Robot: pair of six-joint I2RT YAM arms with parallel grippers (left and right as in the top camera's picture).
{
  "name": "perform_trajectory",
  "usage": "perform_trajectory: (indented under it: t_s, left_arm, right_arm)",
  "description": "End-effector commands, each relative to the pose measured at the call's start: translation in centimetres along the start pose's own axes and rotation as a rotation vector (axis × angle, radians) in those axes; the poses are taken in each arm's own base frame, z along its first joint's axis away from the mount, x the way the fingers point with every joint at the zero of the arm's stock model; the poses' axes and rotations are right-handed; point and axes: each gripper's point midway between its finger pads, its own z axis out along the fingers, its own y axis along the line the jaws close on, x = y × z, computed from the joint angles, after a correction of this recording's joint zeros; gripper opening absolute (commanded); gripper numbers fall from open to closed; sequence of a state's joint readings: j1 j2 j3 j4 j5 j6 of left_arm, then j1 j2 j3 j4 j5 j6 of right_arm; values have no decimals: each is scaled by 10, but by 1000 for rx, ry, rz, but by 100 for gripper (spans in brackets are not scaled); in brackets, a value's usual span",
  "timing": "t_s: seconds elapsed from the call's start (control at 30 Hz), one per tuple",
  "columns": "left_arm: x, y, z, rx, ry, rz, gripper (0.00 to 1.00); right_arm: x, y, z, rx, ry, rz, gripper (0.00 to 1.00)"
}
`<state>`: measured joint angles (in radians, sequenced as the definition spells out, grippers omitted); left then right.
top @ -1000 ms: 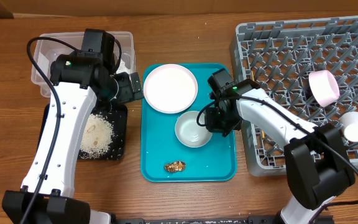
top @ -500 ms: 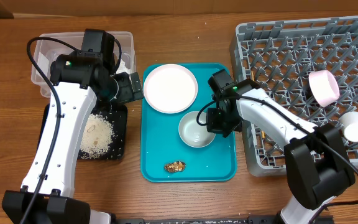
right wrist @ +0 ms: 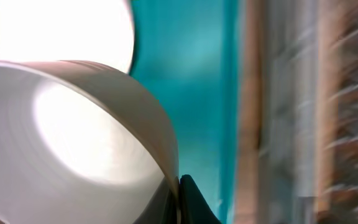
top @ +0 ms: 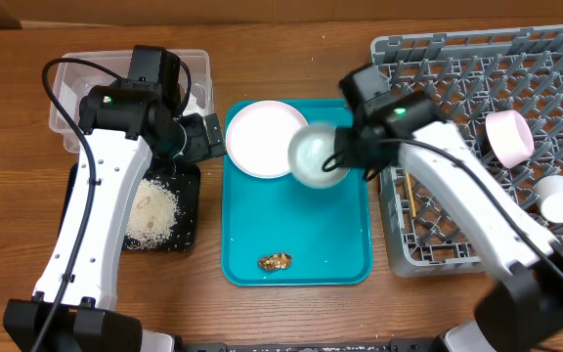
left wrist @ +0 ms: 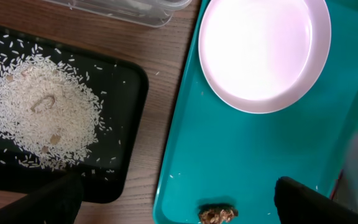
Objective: Sort waste into correct bins and load items into the dishwasher
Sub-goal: 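Lift the white bowl and carry it into the rack's right side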
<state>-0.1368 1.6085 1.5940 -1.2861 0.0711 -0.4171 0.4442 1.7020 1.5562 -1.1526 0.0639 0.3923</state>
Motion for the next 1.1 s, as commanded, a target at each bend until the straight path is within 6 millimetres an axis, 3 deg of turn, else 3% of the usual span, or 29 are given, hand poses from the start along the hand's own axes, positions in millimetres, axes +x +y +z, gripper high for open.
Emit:
perform_trajectory:
  t_s: [0.0, 0.23, 0.37, 0.53, 0.77, 0.83, 1.07]
  left_arm:
    - [0, -1, -1, 9, -5, -13, 100]
    - [-1, -1, -1, 11, -8, -13, 100]
    - [-1, -1, -1, 11, -8, -13, 100]
    - [-1, -1, -1, 11, -8, -13, 100]
    - [-1, -1, -1, 11, -7, -13, 100]
    - [-1, -1, -1, 11, -7, -13, 100]
    - [0, -2, -1, 12, -7, -14, 100]
  right_arm:
    - [-48, -54, -47, 239, -265, 57, 4]
    - [-105, -160, -111, 728, -613, 249, 4]
    - [-136, -205, -141, 822, -735, 309, 4]
    - [-153, -255, -160, 908, -793, 359, 4]
    - [-149, -326, -146, 1060, -720, 424, 4]
    - [-140, -359, -134, 1156, -667, 475, 4]
    - [-122, -416, -96, 1306, -558, 542, 4]
